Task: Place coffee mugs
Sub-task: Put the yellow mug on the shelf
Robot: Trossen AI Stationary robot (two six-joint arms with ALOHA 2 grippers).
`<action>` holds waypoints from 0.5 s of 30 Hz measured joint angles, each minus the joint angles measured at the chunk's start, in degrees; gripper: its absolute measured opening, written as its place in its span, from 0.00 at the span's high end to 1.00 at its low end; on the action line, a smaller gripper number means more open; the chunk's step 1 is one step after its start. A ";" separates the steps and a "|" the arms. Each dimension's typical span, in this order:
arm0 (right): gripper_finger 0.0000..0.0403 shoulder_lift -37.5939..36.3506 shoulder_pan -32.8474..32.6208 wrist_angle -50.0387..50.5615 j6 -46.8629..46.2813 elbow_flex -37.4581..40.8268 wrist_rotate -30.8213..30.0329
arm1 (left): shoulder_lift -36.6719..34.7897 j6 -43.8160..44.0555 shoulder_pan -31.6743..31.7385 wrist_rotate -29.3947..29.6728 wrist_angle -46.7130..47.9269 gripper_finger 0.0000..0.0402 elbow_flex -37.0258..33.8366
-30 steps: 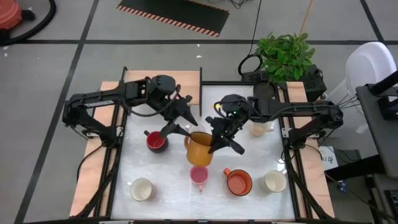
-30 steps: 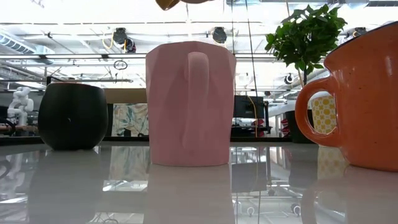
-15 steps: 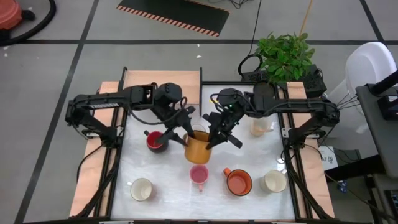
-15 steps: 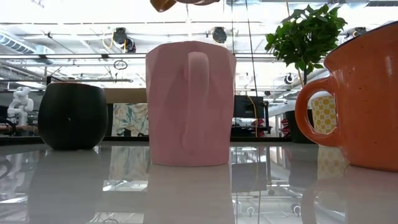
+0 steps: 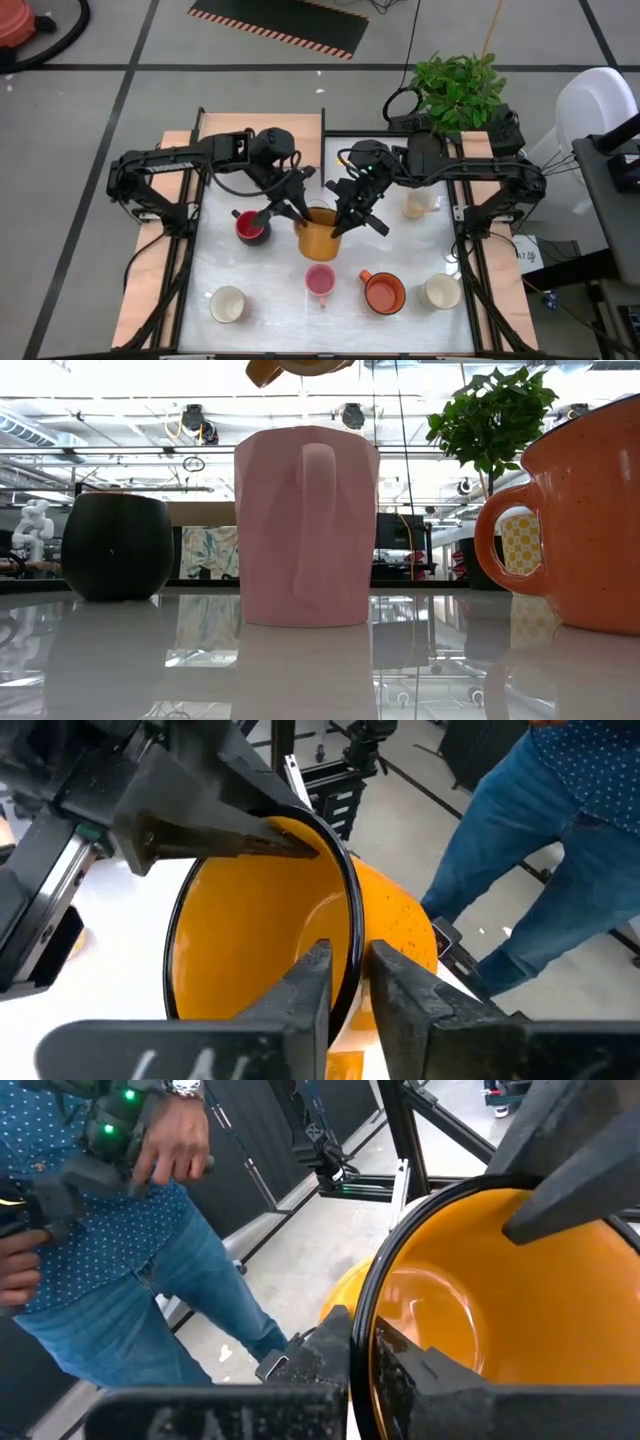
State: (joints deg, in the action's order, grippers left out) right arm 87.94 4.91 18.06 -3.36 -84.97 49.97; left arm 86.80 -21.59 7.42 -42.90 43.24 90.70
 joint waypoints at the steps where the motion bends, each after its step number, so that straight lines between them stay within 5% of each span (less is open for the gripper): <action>1: 0.97 -0.02 0.00 -0.02 0.06 0.00 0.03 | 0.00 -0.69 0.00 -0.27 -0.01 0.87 0.00; 6: 0.97 -0.04 -0.01 -0.26 1.75 0.00 -0.18 | 0.02 -2.35 -0.09 -1.51 -0.02 0.96 -0.04; 15: 0.97 -0.13 0.07 -0.31 1.89 0.56 -0.63 | 0.05 -2.29 -0.09 -0.94 0.37 0.96 -0.09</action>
State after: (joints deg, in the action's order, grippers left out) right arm 87.81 4.97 17.76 -1.48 -84.40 49.34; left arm 86.85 -23.88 7.33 -43.83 43.62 90.61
